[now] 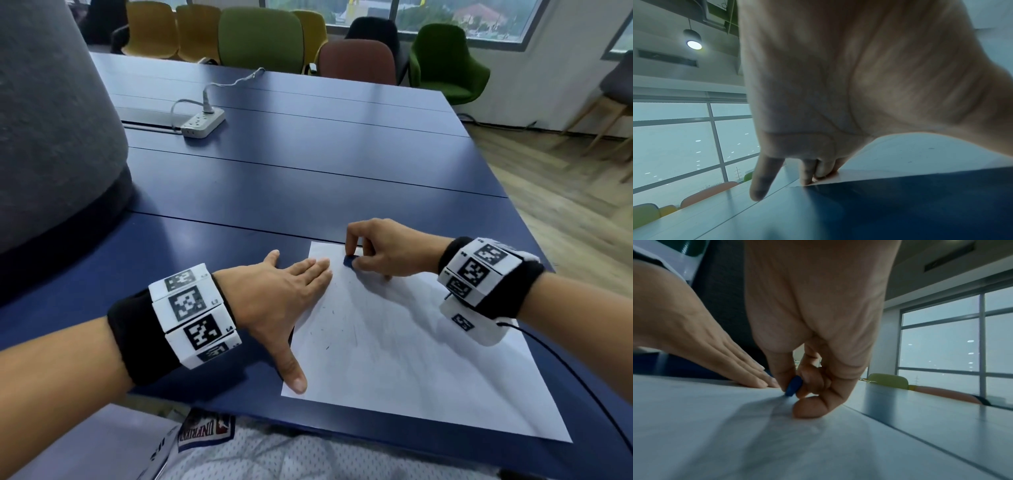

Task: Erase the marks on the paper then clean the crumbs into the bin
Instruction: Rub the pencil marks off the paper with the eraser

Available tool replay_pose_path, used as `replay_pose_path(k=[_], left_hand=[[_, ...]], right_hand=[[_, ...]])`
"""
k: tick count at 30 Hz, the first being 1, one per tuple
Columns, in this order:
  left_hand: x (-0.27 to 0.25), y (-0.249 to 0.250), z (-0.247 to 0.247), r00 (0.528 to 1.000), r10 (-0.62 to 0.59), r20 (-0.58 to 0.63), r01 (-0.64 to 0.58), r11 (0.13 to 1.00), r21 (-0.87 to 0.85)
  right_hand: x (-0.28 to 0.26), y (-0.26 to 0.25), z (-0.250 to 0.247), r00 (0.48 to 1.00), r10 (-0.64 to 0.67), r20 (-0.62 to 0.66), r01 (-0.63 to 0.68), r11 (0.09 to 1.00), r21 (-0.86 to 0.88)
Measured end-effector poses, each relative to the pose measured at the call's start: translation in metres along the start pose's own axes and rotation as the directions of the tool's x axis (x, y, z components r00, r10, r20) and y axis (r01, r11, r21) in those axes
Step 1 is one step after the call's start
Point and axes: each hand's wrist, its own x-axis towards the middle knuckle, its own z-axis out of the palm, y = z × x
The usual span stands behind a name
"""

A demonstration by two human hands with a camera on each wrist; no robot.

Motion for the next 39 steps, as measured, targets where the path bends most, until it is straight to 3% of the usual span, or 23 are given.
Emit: replay_pose_path(k=[5,10,15,20,24,28,33,37,39], left_hand=[[0.001,-0.001,0.000,1.000,0.003,0.000,-0.003,1.000,-0.008],[0.002,0.000,0.000,1.000,-0.009,0.008,0.009,1.000,-0.002],[0.004,-0.002,0.001,1.000,-0.012,0.016,0.012,1.000,0.002],[0.004,-0.003,0.002,1.000,-0.010,0.015,0.010,1.000,0.006],[0.003,0.000,-0.001,0.999,-0.021,0.028,0.020,1.000,0.012],[0.002,0.000,-0.001,0.999,-0.021,0.034,0.020,1.000,0.021],[0.002,0.001,-0.003,0.998,-0.033,0.052,0.032,0.999,0.016],[0.002,0.000,-0.002,0.999,-0.024,0.038,0.024,1.000,0.016],[0.002,-0.001,-0.001,0.999,-0.025,0.034,0.025,1.000,0.013]], right_hand=[[-0.020,-0.015,0.011,0.974,-0.129,0.185,0.133,0.991,-0.004],[-0.015,-0.010,0.009,0.995,-0.083,0.046,0.086,0.994,-0.069],[-0.035,-0.020,0.017,0.965,-0.158,0.211,0.158,0.987,0.016],[-0.037,-0.014,0.017,0.990,-0.120,0.077,0.119,0.993,0.019],[-0.047,-0.020,0.020,0.958,-0.172,0.231,0.168,0.985,0.038],[-0.043,-0.016,0.019,0.991,-0.120,0.065,0.121,0.993,-0.011],[-0.052,-0.025,0.018,0.945,-0.162,0.285,0.165,0.986,0.014],[-0.046,-0.022,0.017,0.981,-0.126,0.151,0.133,0.990,-0.043],[-0.051,-0.023,0.019,0.973,-0.138,0.183,0.142,0.990,-0.008]])
